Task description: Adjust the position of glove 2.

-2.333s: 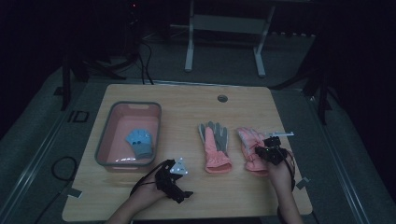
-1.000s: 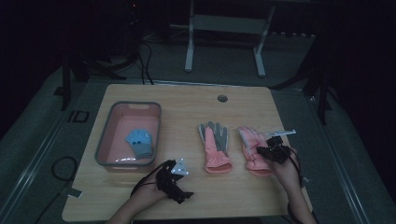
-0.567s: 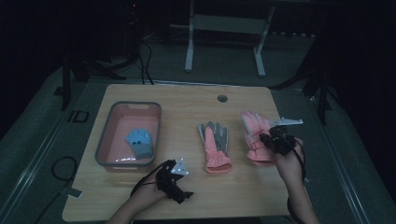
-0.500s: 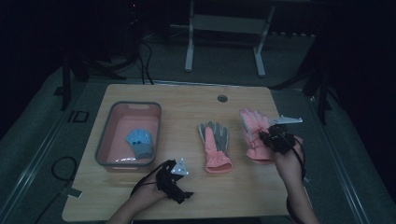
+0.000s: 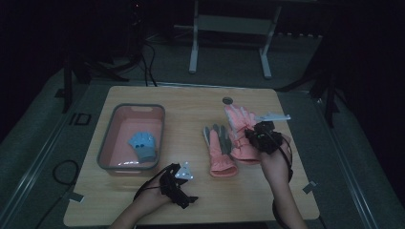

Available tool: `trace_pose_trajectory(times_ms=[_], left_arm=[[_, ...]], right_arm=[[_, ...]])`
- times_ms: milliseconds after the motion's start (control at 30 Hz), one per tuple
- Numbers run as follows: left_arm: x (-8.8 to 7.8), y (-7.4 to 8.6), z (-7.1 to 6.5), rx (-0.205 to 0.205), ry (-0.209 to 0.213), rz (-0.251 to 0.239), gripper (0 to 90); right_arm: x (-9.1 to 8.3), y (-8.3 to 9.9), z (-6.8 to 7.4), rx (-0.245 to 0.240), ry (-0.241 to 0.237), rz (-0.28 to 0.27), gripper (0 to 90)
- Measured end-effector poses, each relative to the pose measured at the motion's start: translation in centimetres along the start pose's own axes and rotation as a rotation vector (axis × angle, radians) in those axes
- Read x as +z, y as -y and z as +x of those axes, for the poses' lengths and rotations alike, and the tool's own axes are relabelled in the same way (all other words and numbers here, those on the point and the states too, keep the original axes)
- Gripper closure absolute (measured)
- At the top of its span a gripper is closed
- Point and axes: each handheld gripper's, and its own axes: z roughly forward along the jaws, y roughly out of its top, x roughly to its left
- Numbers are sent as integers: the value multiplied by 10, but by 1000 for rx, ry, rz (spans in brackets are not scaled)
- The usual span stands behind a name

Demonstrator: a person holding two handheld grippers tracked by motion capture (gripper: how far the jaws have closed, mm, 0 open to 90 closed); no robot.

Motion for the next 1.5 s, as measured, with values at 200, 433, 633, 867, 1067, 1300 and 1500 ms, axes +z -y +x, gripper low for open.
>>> trace_pose_trajectory(times_ms=[200, 433, 633, 867, 1067, 1300, 1500], left_arm=[[0, 0, 0, 1, -3, -2, 15], [0, -1, -1, 4, 0, -2, 15], [-1, 0, -1, 7, -2, -3, 15], [0, -1, -2, 8, 1, 1, 15], [1, 0, -2, 4, 5, 5, 15], [2, -1, -1, -7, 2, 7, 16], [2, -2, 0, -19, -6, 13, 15]], right_arm=[[14, -2, 21, 19, -22, 15, 895], [36, -1, 39, 25, -3, 45, 895], [59, 12, 40, 56, 3, 96, 895], [84, 23, 47, 64, -7, 146, 877], [90, 29, 45, 73, -48, 144, 812], [85, 25, 35, 43, -99, 134, 703], [75, 19, 25, 1, -137, 108, 478]])
